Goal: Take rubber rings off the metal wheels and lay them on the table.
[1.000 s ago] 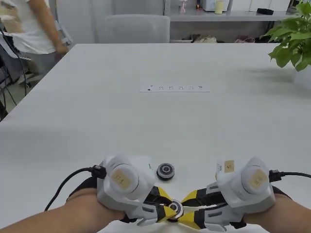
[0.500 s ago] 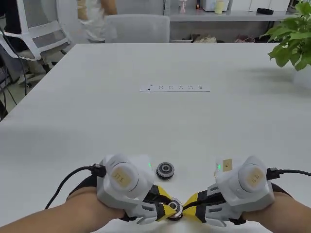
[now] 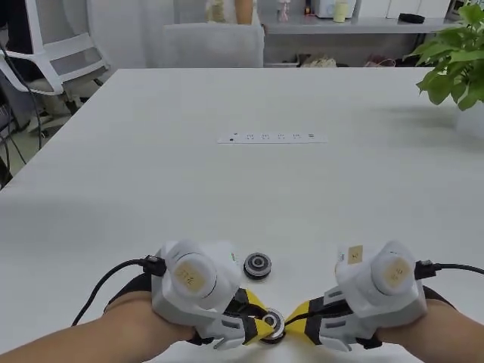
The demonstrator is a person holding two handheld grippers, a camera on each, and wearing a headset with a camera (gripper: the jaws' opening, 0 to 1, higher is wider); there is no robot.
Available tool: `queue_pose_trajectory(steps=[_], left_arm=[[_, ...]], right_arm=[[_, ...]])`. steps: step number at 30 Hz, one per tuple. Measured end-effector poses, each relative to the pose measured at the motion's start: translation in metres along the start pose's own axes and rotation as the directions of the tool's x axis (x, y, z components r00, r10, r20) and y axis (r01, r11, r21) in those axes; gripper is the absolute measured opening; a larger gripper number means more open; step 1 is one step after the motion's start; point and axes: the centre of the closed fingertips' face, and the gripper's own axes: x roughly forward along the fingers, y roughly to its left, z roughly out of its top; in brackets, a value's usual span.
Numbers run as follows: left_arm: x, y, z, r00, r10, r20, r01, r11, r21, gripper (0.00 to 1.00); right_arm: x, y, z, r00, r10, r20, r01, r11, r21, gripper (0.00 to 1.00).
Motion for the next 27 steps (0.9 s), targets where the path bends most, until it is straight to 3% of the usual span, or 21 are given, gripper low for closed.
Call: queue_pose_trajectory(steps=[17, 24, 27], left_arm=[[-0.0001, -0.0001, 0.0001, 1.0000, 0.001, 0.001, -0.001, 1.000, 0.001, 0.07], [-0.0002, -0.0006, 0.0004, 1.0000, 0.002, 0.002, -0.002, 1.000, -0.001, 0.07], [0.0000, -0.0006, 0.0006, 1.0000, 0.003, 0.003, -0.003, 1.000, -0.001, 0.07]], right_arm=[[-0.0034, 0.0000, 0.0006, 0.9998, 0.000, 0.018, -0.001, 0.996, 0.089, 0.00], [-0.0068, -0.0063, 0.0034, 0.9977, -0.008, 0.068, -0.008, 0.971, 0.239, 0.00], [-0.0070, -0.0070, 0.0033, 0.9970, -0.008, 0.077, -0.012, 0.967, 0.255, 0.00]])
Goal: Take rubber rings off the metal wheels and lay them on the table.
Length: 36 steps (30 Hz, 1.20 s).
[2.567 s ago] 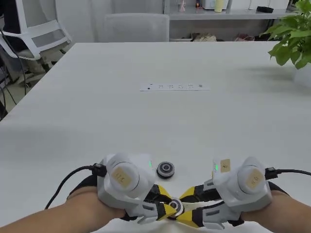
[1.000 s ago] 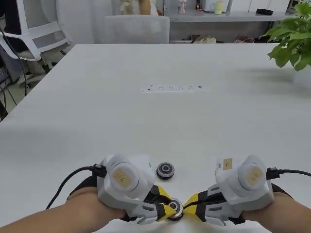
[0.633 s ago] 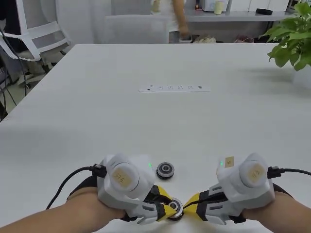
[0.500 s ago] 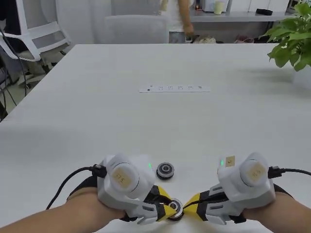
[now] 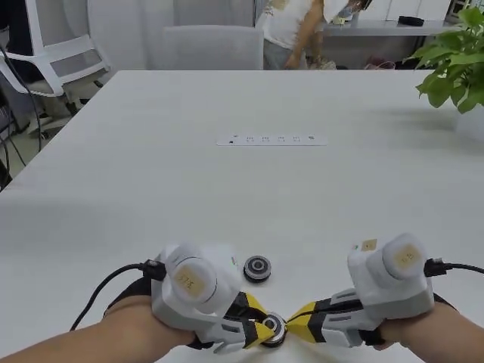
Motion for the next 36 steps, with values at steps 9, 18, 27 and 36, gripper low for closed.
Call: queue_pose_trajectory(steps=[9, 18, 27, 36], left_arm=[[0.000, 0.000, 0.000, 1.0000, 0.002, -0.001, -0.002, 1.000, 0.000, 0.07], [0.000, 0.001, 0.001, 1.0000, 0.009, -0.004, -0.009, 1.000, -0.005, 0.07], [0.001, 0.002, 0.000, 0.9999, 0.013, -0.006, -0.013, 1.000, -0.007, 0.07], [0.001, 0.002, 0.001, 0.9998, 0.020, -0.010, -0.020, 1.000, -0.011, 0.07]], right_arm=[[-0.001, 0.002, 0.006, 0.9991, 0.010, 0.041, -0.012, 0.999, 0.048, 0.00], [-0.001, 0.005, 0.009, 0.9979, 0.020, 0.061, -0.024, 0.997, 0.073, 0.00], [0.000, 0.009, 0.013, 0.9968, 0.040, 0.070, -0.045, 0.996, 0.071, 0.00], [0.002, 0.012, 0.014, 0.9960, 0.051, 0.073, -0.056, 0.996, 0.062, 0.00]])
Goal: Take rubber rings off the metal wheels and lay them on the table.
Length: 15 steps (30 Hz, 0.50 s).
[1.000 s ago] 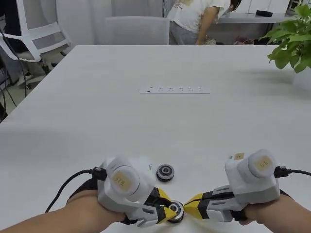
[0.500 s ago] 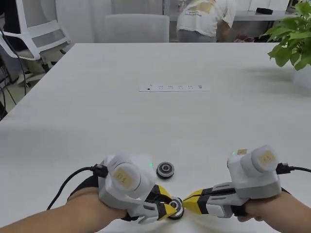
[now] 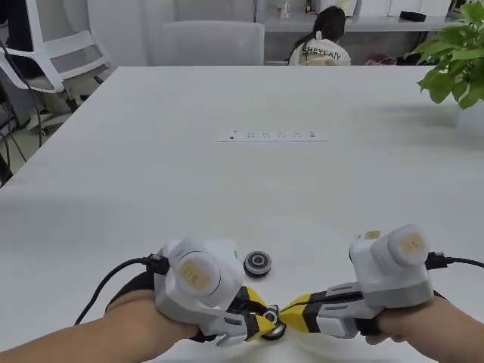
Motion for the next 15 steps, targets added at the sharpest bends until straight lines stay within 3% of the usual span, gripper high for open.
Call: queue_pose_trajectory(steps=[15], left_arm=[[0.0001, 0.0003, 0.0002, 1.0000, 0.009, 0.003, -0.009, 1.000, -0.009, 0.07]], right_arm=[[0.0006, 0.0008, 0.0011, 0.9999, 0.003, 0.013, -0.003, 1.000, -0.008, 0.00]])
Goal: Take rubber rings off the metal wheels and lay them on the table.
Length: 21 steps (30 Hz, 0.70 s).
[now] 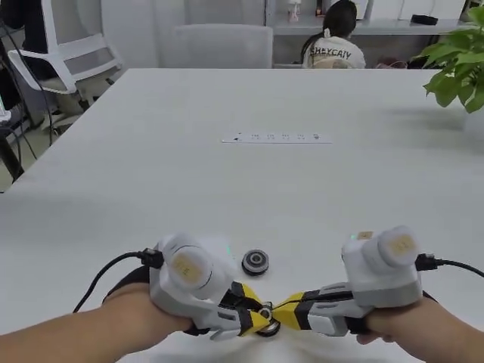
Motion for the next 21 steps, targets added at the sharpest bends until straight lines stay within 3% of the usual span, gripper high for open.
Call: queue_pose_trajectory(steps=[9, 21], left_arm=[[0.0005, -0.0001, 0.0002, 1.0000, -0.001, 0.002, 0.001, 1.000, -0.008, 0.07], [0.0009, -0.0003, 0.0002, 0.9998, 0.011, -0.015, -0.011, 1.000, -0.013, 0.07]], right_arm=[[0.0010, -0.0017, -0.0009, 0.9998, -0.003, -0.018, 0.003, 1.000, -0.018, 0.00], [0.0005, -0.0023, -0.0010, 1.0000, -0.003, -0.002, 0.003, 0.999, -0.037, 0.00]])
